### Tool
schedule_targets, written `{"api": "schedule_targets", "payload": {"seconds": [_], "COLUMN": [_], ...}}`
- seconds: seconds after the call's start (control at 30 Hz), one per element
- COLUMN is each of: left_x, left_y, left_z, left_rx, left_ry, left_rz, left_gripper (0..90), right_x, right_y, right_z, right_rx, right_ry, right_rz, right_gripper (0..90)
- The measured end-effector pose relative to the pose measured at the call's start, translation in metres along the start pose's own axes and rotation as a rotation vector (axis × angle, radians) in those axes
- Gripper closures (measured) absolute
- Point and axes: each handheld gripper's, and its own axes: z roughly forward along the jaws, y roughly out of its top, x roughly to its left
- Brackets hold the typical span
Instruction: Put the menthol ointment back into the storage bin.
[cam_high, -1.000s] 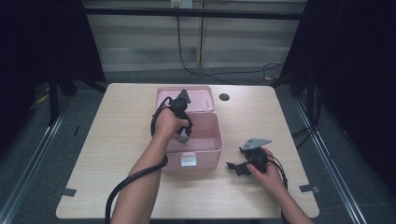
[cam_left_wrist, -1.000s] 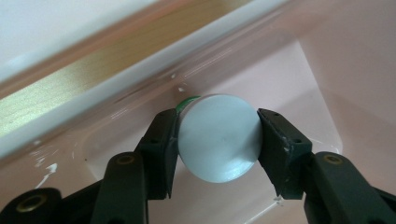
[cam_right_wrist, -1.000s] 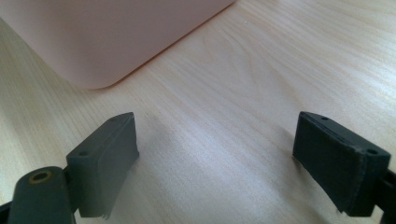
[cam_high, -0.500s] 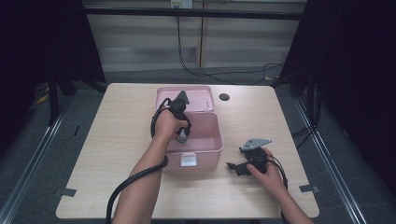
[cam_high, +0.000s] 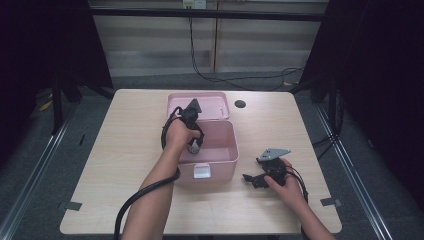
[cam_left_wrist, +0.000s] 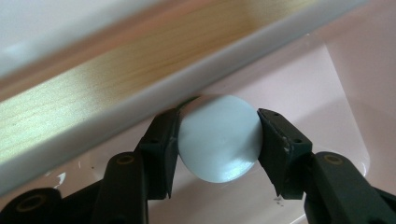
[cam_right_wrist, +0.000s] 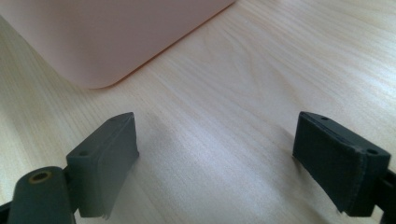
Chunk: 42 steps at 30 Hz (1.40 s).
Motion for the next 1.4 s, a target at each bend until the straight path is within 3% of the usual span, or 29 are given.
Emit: {"api": "schedule_targets", "payload": {"seconds": [1.4], "left_x": [-0.0018], "left_y": [-0.002], "left_z": [0.0066], "left_rx": [-0.02], "left_ry": [0.009], "left_rz": [0.03], "left_gripper": [47.2], "right_x": [0.0001], "right_y": [-0.0001], "right_z": [-0.0001], "right_rx": [-0.001], "right_ry": [0.001], "right_rz": [0.0], "right_gripper": [13.2]}}
